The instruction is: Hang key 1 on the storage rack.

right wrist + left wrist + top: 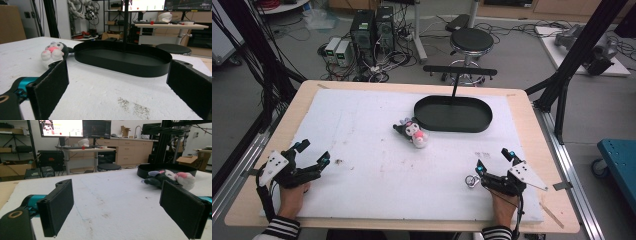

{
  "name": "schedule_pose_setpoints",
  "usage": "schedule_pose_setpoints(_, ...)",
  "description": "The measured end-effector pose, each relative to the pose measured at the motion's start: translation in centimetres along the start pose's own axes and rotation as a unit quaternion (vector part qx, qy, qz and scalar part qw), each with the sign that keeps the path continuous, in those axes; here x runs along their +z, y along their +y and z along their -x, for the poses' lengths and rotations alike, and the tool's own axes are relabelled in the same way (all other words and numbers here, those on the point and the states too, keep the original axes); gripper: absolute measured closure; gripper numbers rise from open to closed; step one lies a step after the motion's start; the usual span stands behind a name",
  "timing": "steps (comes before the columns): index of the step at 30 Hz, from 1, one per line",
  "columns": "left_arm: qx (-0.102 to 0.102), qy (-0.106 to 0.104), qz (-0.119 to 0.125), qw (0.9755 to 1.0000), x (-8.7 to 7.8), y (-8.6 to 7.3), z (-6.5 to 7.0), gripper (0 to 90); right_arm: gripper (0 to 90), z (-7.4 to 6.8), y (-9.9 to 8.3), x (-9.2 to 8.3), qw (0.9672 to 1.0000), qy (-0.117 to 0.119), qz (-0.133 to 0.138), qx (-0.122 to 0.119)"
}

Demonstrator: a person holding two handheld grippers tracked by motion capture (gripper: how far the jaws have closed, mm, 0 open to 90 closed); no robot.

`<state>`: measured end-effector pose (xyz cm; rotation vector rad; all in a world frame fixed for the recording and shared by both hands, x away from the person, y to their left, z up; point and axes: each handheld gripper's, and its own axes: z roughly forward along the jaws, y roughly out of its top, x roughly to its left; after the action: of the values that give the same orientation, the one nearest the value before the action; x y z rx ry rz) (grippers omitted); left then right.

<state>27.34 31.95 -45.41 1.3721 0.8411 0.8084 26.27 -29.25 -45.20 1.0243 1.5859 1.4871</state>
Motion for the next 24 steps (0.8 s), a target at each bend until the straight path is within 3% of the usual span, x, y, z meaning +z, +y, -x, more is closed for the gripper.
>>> schedule_pose_setpoints(18,-0.006,0.0,-0.003,1.0,0.09,0.03,-0.09,12.5,3.3,0.0,0.04,-0.02,1.0,0.001,0.0,0.006)
schedule_pose_setpoints(24,-0.006,0.001,-0.003,1.0,0.09,0.04,-0.11,12.5,3.3,0.49,0.68,0.35,0.9996,0.014,-0.016,0.018)
